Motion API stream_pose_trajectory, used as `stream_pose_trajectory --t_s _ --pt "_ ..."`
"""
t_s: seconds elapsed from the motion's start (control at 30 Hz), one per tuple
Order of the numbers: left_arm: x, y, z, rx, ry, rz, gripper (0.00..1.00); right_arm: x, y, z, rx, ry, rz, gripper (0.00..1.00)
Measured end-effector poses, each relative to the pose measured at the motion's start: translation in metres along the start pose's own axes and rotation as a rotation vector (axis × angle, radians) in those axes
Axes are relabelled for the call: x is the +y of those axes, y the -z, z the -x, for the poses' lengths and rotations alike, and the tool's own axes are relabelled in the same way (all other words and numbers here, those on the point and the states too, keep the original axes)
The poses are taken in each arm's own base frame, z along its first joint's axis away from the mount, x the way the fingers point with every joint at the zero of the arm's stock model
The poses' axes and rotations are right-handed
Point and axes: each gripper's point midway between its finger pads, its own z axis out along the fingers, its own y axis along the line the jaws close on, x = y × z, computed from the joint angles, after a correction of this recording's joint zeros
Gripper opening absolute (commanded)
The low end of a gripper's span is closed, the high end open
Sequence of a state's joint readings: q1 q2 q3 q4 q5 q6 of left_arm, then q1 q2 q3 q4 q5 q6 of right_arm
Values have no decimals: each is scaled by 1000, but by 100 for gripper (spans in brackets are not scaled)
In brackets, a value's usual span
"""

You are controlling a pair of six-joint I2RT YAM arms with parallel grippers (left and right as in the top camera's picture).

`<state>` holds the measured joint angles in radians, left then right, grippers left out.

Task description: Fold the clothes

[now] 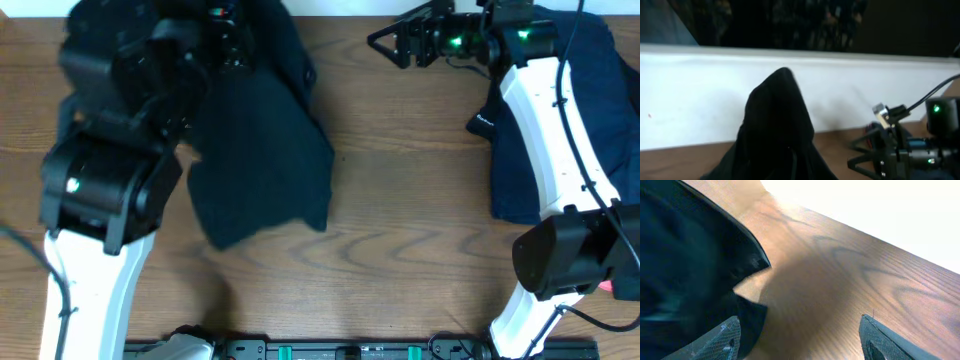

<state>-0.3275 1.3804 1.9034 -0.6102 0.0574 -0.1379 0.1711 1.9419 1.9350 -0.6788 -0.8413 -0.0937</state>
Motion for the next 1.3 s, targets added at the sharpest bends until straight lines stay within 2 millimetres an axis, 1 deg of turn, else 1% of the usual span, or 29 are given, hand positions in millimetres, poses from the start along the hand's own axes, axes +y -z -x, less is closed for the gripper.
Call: stream_pose_trajectory --t_s 0.07,0.13,0.17,0.2,0.23,0.3,0.4,0.47,0.6,0.67,0.73,0.77,0.8,0.83,0.87,0.93,0.97,1.07,1.13,1.23,1.3 --pt "-3 -6 -7 28 0 -18 6 19 -9 1 2 35 59 75" --pt "-5 -6 -10 40 1 -35 6 30 -14 2 2 55 95 75" --pt "-6 -6 -11 45 1 -42 6 40 -18 5 -9 78 132 76" --pt "-7 -5 -12 50 2 -47 6 43 -18 5 -12 85 144 76" --pt "-8 -4 -14 59 2 -49 6 51 -18 9 -29 106 185 77" --pt "-8 -2 -21 86 3 -54 6 58 -18 14 -51 131 233 77" --pt "-10 -1 -28 117 5 -70 6 61 -22 18 -81 156 300 78" --pt "-14 0 -30 128 7 -89 6 59 -29 18 -93 156 340 79" --pt "-21 1 -34 145 10 -131 6 57 -43 14 -101 141 421 79" --pt "-23 2 -36 158 12 -145 6 56 -50 9 -91 117 449 73" --pt "-24 3 -39 170 13 -152 6 60 -55 5 -82 103 480 66" --pt "-24 3 -41 176 14 -154 6 64 -56 5 -81 106 503 59" --pt "-25 3 -42 184 15 -157 6 70 -58 4 -81 116 526 49" --pt "-25 4 -44 192 16 -158 6 75 -57 5 -81 117 555 43" --pt "-25 4 -45 197 16 -159 6 81 -56 6 -84 130 580 33" --pt "-25 4 -47 205 17 -160 6 90 -52 11 -100 161 629 9" --pt "-25 5 -49 212 18 -159 6 95 -49 14 -107 173 651 1" --pt "-24 3 -53 228 20 -158 6 101 -42 20 -115 179 694 1" --pt "-23 -1 -57 242 21 -156 6 101 -36 25 -116 172 708 1" --pt "-21 -14 -68 277 24 -148 6 92 -27 27 -107 124 709 1" --pt "-19 -24 -76 303 27 -138 7 80 -19 29 -106 90 695 1"
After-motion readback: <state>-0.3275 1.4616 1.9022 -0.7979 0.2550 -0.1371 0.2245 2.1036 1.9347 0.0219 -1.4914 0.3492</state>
